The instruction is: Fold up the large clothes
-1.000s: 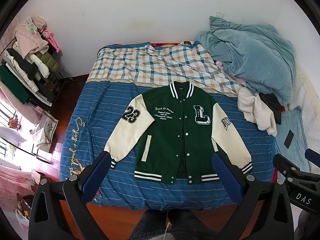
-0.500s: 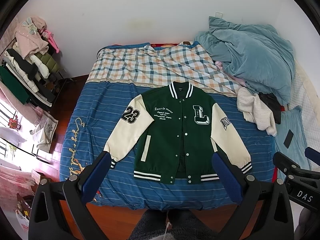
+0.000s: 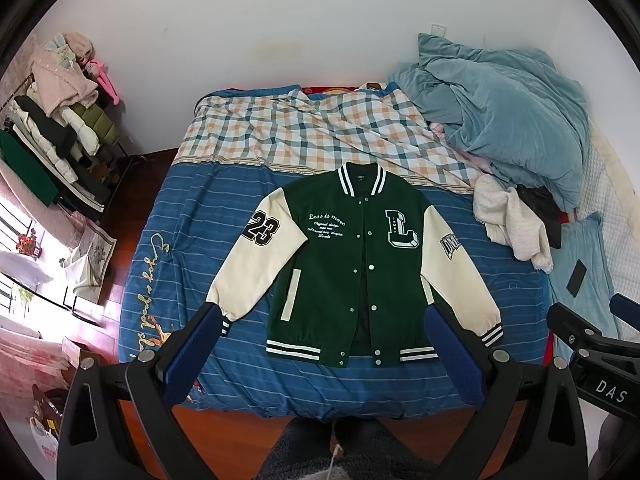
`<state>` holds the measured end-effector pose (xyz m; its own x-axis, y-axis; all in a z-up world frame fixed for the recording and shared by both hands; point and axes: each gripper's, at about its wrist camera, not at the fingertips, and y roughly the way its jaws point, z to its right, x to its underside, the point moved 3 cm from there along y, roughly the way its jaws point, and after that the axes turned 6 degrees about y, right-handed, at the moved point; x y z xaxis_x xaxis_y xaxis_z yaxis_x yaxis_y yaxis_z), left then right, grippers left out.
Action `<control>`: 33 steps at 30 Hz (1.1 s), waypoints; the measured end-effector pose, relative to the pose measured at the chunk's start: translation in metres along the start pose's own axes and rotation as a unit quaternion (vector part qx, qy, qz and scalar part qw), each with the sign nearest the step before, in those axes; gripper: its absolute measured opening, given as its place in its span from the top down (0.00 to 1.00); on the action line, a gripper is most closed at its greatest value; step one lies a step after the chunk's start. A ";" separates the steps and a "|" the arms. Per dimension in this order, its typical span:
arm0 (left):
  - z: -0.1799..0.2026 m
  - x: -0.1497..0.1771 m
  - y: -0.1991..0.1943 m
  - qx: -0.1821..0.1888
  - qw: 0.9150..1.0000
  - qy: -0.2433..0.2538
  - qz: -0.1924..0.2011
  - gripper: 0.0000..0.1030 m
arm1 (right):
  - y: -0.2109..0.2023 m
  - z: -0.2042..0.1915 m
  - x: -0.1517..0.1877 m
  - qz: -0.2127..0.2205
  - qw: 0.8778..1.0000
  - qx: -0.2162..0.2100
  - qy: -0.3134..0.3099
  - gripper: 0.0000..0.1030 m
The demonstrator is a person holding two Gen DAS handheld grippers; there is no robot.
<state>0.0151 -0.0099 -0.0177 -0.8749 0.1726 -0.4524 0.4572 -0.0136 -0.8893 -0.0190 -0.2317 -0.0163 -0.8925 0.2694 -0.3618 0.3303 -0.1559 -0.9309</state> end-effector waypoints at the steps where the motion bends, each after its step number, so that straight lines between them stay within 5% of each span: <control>1: 0.000 0.000 0.000 0.000 1.000 0.000 0.000 0.00 | -0.001 0.000 0.000 0.000 1.000 0.000 0.000 0.00; 33: 0.011 -0.001 -0.007 0.000 1.000 0.001 0.003 0.00 | -0.003 0.006 0.001 0.001 1.000 -0.001 0.001 0.00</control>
<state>0.0113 -0.0208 -0.0117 -0.8717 0.1736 -0.4582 0.4630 -0.0144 -0.8862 -0.0225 -0.2362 -0.0138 -0.8914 0.2714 -0.3631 0.3322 -0.1537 -0.9306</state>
